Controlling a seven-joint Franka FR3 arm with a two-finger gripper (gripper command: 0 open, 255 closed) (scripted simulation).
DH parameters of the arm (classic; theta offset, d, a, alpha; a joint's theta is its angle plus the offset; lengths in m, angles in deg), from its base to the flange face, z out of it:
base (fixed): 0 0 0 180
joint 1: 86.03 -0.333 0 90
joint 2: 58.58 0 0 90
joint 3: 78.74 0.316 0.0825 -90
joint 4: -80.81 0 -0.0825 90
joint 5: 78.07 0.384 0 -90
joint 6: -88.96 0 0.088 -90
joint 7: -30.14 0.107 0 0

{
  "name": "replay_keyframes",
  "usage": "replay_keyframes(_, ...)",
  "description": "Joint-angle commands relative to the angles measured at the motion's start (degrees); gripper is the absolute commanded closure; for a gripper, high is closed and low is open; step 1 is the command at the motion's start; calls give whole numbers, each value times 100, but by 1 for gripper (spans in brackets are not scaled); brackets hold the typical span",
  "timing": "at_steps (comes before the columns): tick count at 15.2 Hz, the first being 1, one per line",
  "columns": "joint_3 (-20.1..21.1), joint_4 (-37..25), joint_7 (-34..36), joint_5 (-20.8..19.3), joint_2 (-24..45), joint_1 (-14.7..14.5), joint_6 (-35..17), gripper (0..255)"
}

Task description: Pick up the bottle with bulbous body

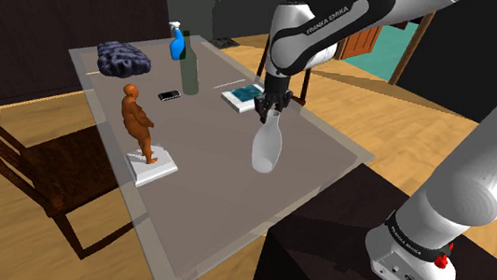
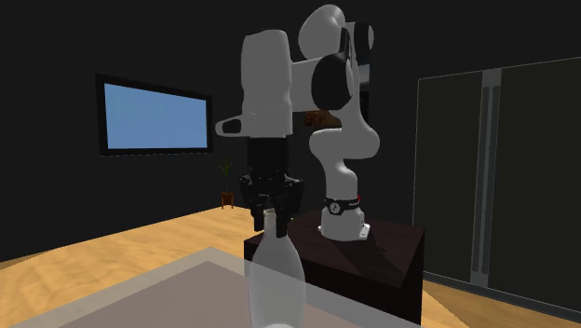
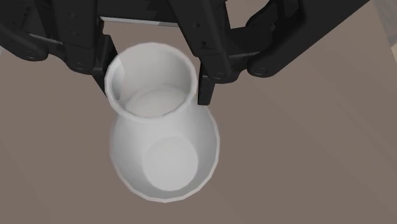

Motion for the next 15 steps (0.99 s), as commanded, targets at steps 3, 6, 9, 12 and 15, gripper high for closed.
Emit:
replay_keyframes(3, -3, -111, -16, 28, -180, 1, 289, 255)
replay_keyframes(6, -7, -214, -28, 47, -314, 2, 525, 255)
replay_keyframes(9, -11, -327, -37, 63, -437, 3, 761, 255)
replay_keyframes(12, -17, -452, -44, 75, -548, 4, 996, 255)
replay_keyframes(15, -19, -502, -47, 80, -588, 4, 1085, 255)
